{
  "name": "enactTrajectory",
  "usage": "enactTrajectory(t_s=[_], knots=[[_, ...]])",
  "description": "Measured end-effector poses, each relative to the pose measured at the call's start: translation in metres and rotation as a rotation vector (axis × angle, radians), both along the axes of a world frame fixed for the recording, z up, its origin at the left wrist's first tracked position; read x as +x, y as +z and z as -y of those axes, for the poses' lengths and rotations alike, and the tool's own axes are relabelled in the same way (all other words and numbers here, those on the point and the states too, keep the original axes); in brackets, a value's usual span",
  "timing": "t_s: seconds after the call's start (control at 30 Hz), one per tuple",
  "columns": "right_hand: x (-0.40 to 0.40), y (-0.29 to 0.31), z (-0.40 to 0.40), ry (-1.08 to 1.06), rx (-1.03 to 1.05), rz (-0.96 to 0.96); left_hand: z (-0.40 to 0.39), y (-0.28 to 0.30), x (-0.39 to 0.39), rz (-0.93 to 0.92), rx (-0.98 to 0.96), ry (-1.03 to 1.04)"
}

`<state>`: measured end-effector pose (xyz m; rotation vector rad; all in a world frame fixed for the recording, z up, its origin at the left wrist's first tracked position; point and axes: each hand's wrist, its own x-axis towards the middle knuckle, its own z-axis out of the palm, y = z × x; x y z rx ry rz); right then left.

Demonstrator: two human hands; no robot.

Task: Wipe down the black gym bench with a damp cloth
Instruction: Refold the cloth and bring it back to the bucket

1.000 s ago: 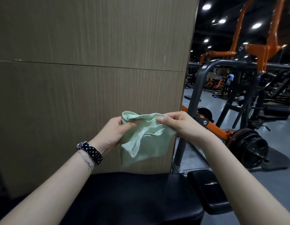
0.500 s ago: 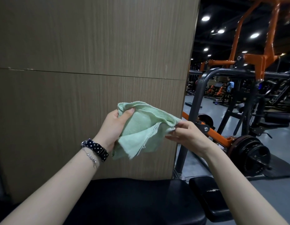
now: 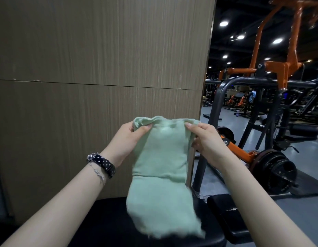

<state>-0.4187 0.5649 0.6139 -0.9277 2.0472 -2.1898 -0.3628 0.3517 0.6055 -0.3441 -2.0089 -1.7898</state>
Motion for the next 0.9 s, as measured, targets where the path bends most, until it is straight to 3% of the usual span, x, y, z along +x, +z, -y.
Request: enactTrajectory(t_s=[0.17,0.47,0.7,0.9], knots=[[0.0,0.0,0.0,-0.043,-0.027,0.02,-0.007,0.003,0.004,-0.092,-0.107,0.019],[0.007,0.023,0.021,-0.201,0.015,-0.137,0.008,0.02,0.007,-0.118,-0.103,0.115],[0.027,0.023,0.049,-0.031,-0.005,-0.012,0.029,0.035,0.036,-0.035,0.009,0.136],[0.067,0.031,0.086,0.148,-0.077,-0.015,0.057,0.036,0.093,0.007,0.091,0.148]])
